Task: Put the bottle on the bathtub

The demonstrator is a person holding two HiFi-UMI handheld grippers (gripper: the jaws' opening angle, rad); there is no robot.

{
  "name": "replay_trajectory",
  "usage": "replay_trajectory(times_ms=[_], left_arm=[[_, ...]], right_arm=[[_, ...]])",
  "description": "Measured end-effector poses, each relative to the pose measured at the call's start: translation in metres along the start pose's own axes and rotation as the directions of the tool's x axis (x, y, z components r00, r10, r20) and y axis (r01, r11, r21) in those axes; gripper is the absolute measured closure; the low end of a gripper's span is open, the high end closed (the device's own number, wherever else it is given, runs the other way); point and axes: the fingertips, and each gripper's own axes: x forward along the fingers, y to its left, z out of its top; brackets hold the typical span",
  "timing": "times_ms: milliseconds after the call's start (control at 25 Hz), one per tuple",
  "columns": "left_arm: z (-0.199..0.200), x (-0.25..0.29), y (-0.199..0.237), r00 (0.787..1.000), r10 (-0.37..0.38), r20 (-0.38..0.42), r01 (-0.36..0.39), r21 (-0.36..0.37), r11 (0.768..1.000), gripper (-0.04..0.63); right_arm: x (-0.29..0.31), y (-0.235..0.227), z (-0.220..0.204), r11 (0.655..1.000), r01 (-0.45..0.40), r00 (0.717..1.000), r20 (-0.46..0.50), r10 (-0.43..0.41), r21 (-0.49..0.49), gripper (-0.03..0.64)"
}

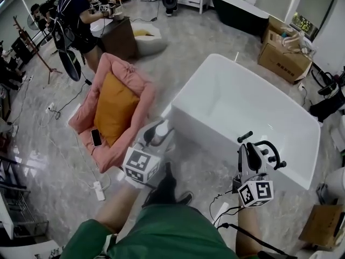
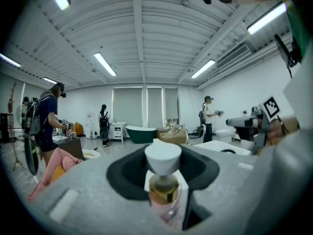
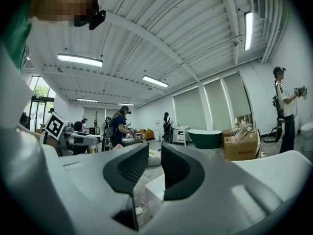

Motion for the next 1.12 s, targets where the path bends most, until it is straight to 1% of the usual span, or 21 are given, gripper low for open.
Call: replay_trajectory(times_ms=[160,320,480,680,840,1000,1120], left_arm=[[-0.003,0.035,0.019,1.000,-0.007,-0.006,0.007,-0.009,1.000,0.434],[-0.009,0.073,0.052,1.000,-0.015,-0.002,0.015,-0.015,1.000,0.434],[-0.016,0.117,0.088,0.999,-0.048,-0.025,0.048,-0.009,0.999,0.434],[-0.020,0.159,0.134,0.997,-0.073,-0.027,0.073,0.008,0.997,0.434],[-0.021,0.189,0.164,0.995,-0.097,-0.021,0.097,0.002,0.995,0.434],[-0.023,0.212,0.181,0.992,-0.125,-0.021,0.125,-0.014,0.992,0.434],[-0.025,0.229,0.187,0.990,-0.141,-0.027,0.140,-0.020,0.990,0.434]], right_arm=[[0.023,-0.016,0.003,1.000,0.010,1.000,-0.005,-0.010,-0.015,0.543],[0.058,-0.037,0.003,0.998,0.058,0.998,-0.006,-0.058,-0.028,0.543],[0.108,-0.056,0.005,0.994,0.105,0.994,-0.027,-0.105,-0.012,0.543],[0.170,-0.056,0.013,0.993,0.116,0.993,-0.019,-0.117,-0.034,0.543],[0.211,-0.054,0.011,0.990,0.130,0.991,-0.032,-0.132,-0.053,0.543],[0.239,-0.054,0.008,0.988,0.141,0.989,-0.046,-0.144,-0.059,0.543],[0.255,-0.055,0.007,0.989,0.135,0.989,-0.055,-0.138,-0.060,0.543]])
